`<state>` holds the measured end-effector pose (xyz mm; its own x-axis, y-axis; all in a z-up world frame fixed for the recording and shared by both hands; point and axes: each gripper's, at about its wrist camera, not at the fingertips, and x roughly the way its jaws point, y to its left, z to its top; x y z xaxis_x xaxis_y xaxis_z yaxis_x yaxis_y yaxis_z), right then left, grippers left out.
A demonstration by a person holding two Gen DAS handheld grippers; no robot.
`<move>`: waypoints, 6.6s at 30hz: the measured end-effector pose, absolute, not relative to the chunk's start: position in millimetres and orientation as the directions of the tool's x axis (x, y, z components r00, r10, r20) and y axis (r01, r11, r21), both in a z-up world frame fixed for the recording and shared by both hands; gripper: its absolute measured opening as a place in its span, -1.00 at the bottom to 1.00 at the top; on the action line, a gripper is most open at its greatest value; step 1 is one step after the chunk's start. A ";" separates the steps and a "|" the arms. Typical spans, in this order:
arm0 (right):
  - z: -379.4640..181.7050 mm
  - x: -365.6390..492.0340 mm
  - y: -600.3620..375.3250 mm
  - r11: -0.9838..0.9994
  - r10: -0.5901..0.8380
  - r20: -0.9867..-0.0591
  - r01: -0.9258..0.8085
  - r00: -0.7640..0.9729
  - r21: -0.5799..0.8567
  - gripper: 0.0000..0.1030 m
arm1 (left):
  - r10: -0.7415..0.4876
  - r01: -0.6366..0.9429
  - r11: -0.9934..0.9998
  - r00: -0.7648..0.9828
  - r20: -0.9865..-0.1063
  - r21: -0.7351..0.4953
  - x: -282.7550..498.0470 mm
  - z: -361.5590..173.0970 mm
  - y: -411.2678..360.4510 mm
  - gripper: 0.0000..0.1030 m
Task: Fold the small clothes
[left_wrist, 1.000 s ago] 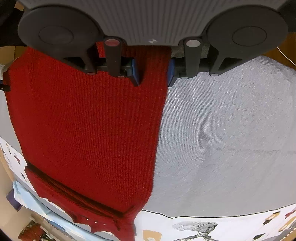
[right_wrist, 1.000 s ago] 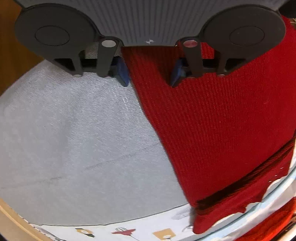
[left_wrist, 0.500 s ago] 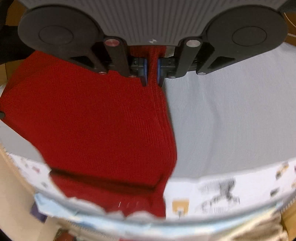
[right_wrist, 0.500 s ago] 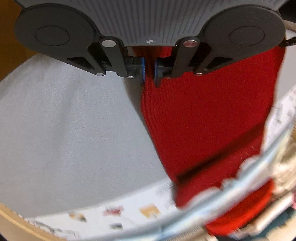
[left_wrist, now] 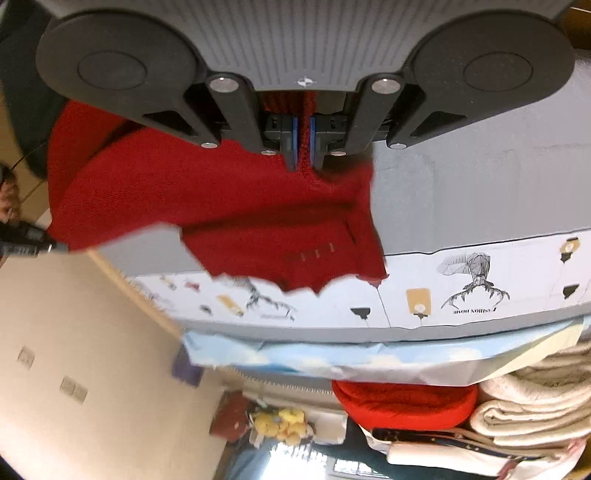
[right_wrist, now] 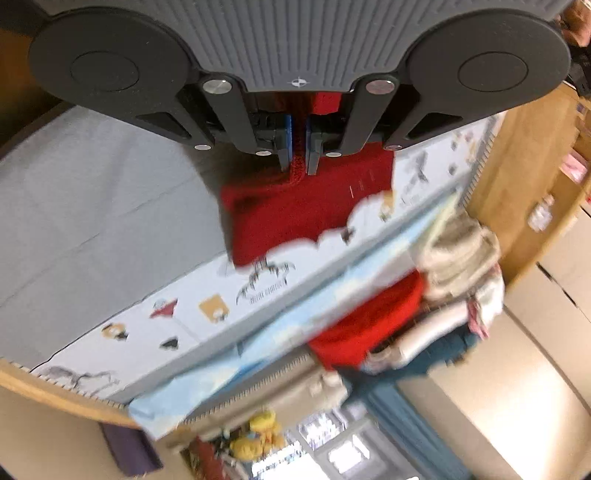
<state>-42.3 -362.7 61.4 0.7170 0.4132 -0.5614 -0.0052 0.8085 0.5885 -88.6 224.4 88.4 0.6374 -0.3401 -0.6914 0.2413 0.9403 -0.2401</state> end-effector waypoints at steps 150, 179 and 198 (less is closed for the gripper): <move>-97.3 47.9 -55.7 0.987 0.074 -0.664 -0.151 0.744 -0.059 -0.11 | 0.027 -0.390 0.870 0.648 -0.761 -0.301 17.1 -17.7 405.7 -0.42; -160.2 -6.6 186.4 0.508 0.290 -0.726 -0.743 0.624 -0.436 -0.38 | 0.070 -0.463 0.837 0.620 -0.782 -0.291 -3.5 -29.3 461.7 -0.42; -44.8 -10.7 161.0 0.804 0.481 -0.578 -0.595 0.660 -0.011 -0.62 | 0.014 -0.463 0.830 0.575 -0.818 -0.311 47.0 -48.4 413.1 -0.42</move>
<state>-10.7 161.0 -44.8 0.6597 0.4805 -0.5779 -0.5951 0.8036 -0.0111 47.0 413.1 -48.4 0.5753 0.0142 -0.8178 -0.4631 0.8299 -0.3113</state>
